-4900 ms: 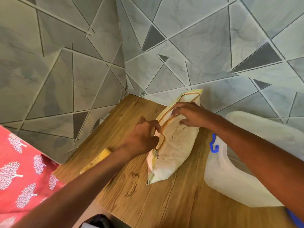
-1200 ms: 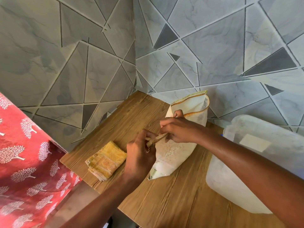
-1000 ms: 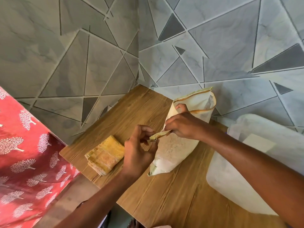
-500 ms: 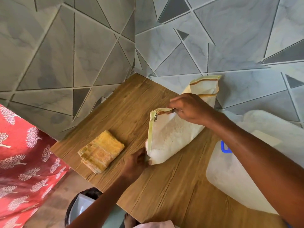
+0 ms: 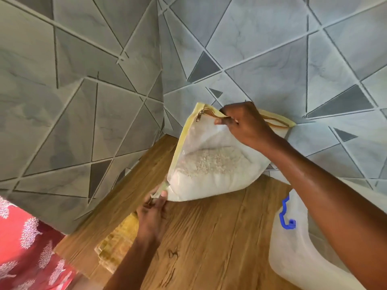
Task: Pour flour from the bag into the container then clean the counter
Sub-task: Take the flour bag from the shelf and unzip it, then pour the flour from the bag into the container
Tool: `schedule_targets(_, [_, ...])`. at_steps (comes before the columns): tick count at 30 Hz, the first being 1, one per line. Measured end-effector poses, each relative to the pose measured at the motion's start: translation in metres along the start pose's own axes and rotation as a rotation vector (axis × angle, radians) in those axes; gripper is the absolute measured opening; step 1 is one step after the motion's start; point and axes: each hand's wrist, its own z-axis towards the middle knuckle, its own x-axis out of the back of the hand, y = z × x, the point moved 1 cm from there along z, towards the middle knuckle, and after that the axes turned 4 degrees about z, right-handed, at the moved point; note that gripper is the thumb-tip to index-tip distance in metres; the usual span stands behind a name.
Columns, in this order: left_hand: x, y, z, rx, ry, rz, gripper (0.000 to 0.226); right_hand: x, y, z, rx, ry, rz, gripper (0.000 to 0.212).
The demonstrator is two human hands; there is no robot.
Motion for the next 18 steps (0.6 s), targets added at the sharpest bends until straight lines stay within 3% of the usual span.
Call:
schedule_targets(5, [-0.033, 0.065, 0.007, -0.215, -0.082, -0.191, 0.033, 0.035, -0.029, 0.026, -0.104, 0.232, 0.127, 0.026])
schedule_targets(9, [-0.069, 0.13, 0.003, -0.387, -0.06, -0.186, 0.03, 0.062, -0.058, 0.038, -0.089, 0.342, 0.134, 0.045])
schedule_targets(13, [-0.1, 0.181, 0.004, -0.467, 0.032, -0.195, 0.027, 0.089, -0.076, 0.034, -0.185, 0.486, 0.197, 0.053])
schedule_targets(18, [-0.133, 0.221, -0.007, -0.42, 0.122, -0.245, 0.023, 0.11, -0.094, 0.021, -0.341, 0.602, 0.075, 0.035])
